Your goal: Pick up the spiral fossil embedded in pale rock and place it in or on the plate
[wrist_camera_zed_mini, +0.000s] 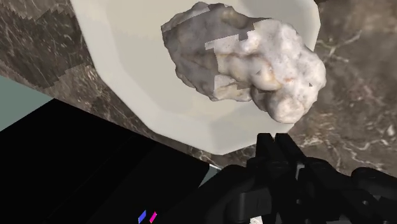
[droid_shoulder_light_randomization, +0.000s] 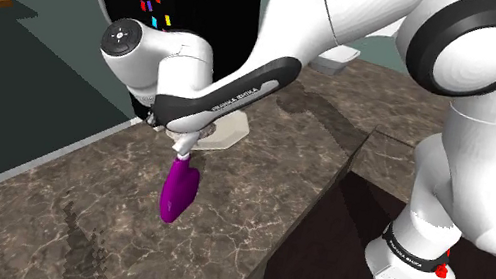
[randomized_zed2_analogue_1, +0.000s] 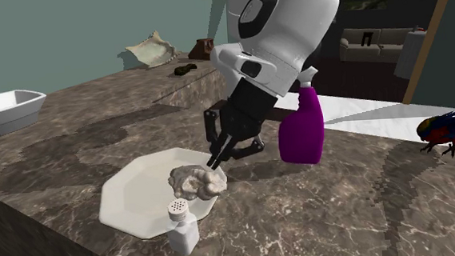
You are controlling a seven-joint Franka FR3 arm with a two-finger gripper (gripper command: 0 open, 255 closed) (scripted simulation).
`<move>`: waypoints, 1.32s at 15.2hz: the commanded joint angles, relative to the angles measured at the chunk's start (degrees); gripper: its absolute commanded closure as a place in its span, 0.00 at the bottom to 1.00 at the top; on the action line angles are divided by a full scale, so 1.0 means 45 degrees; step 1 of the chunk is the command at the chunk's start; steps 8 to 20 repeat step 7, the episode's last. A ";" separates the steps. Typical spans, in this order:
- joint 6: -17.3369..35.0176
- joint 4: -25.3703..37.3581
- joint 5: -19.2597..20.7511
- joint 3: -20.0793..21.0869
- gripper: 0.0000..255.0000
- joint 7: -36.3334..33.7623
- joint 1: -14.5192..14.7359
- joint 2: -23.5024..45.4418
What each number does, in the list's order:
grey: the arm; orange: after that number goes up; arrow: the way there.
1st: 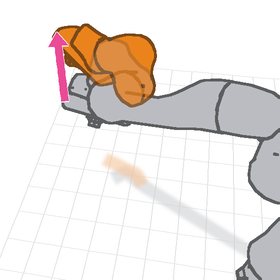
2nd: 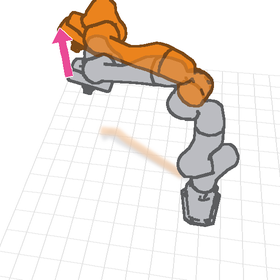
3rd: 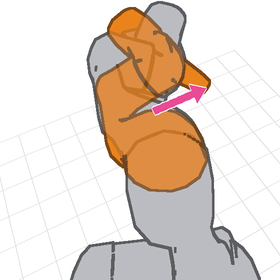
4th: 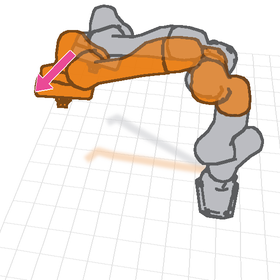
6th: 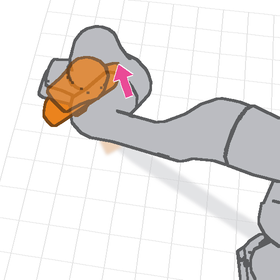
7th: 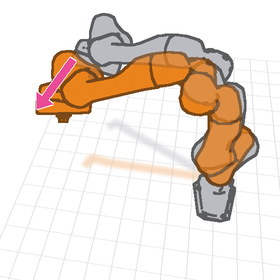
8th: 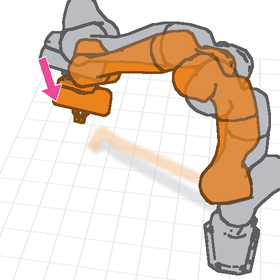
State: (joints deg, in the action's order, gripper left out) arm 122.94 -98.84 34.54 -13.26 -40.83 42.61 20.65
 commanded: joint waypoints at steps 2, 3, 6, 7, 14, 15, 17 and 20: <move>-0.0080 -0.0282 0.0076 -0.0013 1.00 0.0083 -0.0009 0.0816; -0.0314 -0.0097 0.0014 0.0039 1.00 0.0084 0.0073 0.0816; -0.0334 0.0107 -0.0063 0.0045 0.00 0.0103 0.0079 0.0103; 0.1894 -0.1033 -0.2577 0.1033 0.00 0.6432 -0.1837 -0.0639; 0.1894 -0.1033 -0.2577 0.1033 0.00 0.6432 -0.1837 -0.0639; 0.1894 -0.1033 -0.2577 0.1033 0.00 0.6432 -0.1837 -0.0639; 0.1894 -0.1033 -0.2577 0.1033 0.00 0.6432 -0.1837 -0.0639; 0.1894 -0.1033 -0.2577 0.1033 0.00 0.6432 -0.1837 -0.0639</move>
